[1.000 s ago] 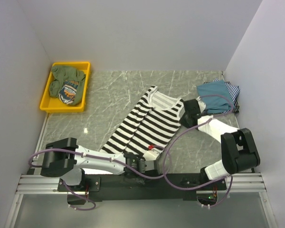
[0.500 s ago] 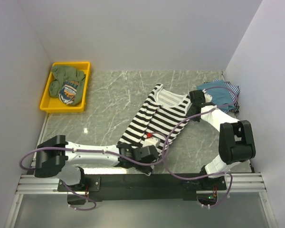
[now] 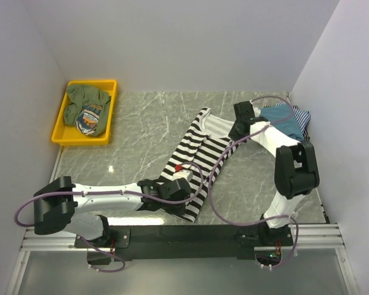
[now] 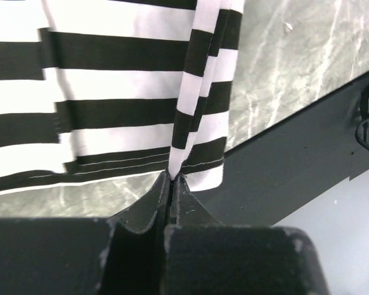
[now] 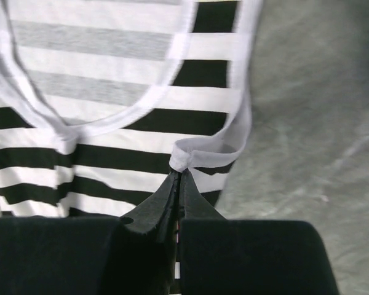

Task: Fold and stack the tank tops
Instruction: Fold the tank top

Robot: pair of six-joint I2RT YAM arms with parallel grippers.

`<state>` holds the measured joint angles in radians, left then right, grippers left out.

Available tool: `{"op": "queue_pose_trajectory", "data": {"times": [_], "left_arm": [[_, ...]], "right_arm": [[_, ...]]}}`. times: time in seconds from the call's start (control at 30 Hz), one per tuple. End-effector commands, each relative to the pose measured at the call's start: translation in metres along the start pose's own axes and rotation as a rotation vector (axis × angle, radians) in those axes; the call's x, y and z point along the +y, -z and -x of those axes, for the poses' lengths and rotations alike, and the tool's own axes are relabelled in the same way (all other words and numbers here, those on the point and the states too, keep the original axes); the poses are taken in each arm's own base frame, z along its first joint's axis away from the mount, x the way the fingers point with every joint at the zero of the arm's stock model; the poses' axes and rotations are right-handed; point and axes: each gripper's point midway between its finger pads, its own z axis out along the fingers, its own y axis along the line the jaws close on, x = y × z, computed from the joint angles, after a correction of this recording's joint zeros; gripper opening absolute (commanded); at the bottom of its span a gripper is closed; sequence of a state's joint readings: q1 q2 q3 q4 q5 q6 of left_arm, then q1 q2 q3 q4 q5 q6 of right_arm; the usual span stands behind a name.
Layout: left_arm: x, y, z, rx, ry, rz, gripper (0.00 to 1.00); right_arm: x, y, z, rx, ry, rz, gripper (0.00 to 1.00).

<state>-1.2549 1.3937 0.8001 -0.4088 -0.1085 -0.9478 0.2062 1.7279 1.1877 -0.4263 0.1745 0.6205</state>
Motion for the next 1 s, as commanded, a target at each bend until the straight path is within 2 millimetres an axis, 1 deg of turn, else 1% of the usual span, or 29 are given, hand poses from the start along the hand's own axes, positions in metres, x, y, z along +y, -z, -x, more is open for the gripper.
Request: {"op": "queue_pose_trajectory", "data": {"times": [0.0, 0.03, 0.07, 0.1, 0.17, 0.2, 0.23, 0.27, 0.3, 0.33, 0.47, 0.5, 0.57, 0.7, 0.83, 0.9, 0.93, 0.97], "left_arm": [[0.006, 0.010, -0.002, 0.012, 0.040, -0.019, 0.01], [0.010, 0.010, -0.003, 0.015, 0.046, -0.008, 0.01], [0.012, 0.011, -0.003, 0.015, 0.053, -0.005, 0.01], [0.015, 0.011, -0.004, 0.014, 0.063, -0.002, 0.01], [0.023, 0.011, -0.007, 0.024, 0.074, 0.015, 0.01], [0.025, 0.012, -0.006, 0.020, 0.084, 0.014, 0.01], [0.026, 0.013, -0.008, 0.024, 0.088, 0.015, 0.01], [0.030, 0.013, -0.012, 0.032, 0.090, 0.025, 0.01], [0.031, 0.014, -0.010, 0.027, 0.104, 0.021, 0.01], [0.032, 0.015, -0.012, 0.029, 0.107, 0.022, 0.01], [0.043, 0.016, -0.018, 0.039, 0.119, 0.045, 0.01], [0.043, 0.017, -0.017, 0.034, 0.125, 0.045, 0.01], [0.048, 0.017, -0.018, 0.035, 0.130, 0.054, 0.01], [0.053, 0.016, -0.019, 0.038, 0.144, 0.067, 0.01], [0.058, 0.014, -0.021, 0.049, 0.153, 0.077, 0.01], [0.059, 0.013, -0.022, 0.055, 0.158, 0.080, 0.01], [0.059, 0.013, -0.021, 0.054, 0.158, 0.079, 0.03], [0.058, 0.014, -0.020, 0.050, 0.163, 0.078, 0.05]], "right_arm": [[0.036, 0.004, 0.026, -0.060, -0.006, 0.054, 0.00], [0.040, -0.001, 0.024, -0.049, -0.003, 0.053, 0.00], [0.046, -0.002, 0.023, -0.047, 0.000, 0.058, 0.00], [0.055, -0.001, 0.027, -0.052, 0.000, 0.072, 0.00], [0.065, -0.007, 0.020, -0.036, 0.016, 0.072, 0.00], [0.073, -0.006, 0.025, -0.046, 0.017, 0.084, 0.00], [0.079, -0.011, 0.018, -0.033, 0.031, 0.084, 0.00], [0.081, -0.012, 0.018, -0.029, 0.033, 0.079, 0.00], [0.089, -0.011, 0.020, -0.034, 0.036, 0.092, 0.00], [0.092, -0.015, 0.014, -0.024, 0.045, 0.087, 0.00], [0.106, -0.017, 0.010, -0.020, 0.060, 0.098, 0.00], [0.110, -0.016, 0.012, -0.027, 0.060, 0.103, 0.00], [0.114, -0.019, 0.008, -0.020, 0.072, 0.096, 0.00], [0.119, -0.022, 0.009, -0.022, 0.075, 0.096, 0.00], [0.120, -0.026, 0.008, -0.018, 0.075, 0.090, 0.00], [0.120, -0.028, 0.007, -0.015, 0.076, 0.089, 0.05], [0.121, -0.028, 0.007, -0.017, 0.075, 0.091, 0.09], [0.120, -0.028, 0.006, -0.016, 0.074, 0.090, 0.18]]}}
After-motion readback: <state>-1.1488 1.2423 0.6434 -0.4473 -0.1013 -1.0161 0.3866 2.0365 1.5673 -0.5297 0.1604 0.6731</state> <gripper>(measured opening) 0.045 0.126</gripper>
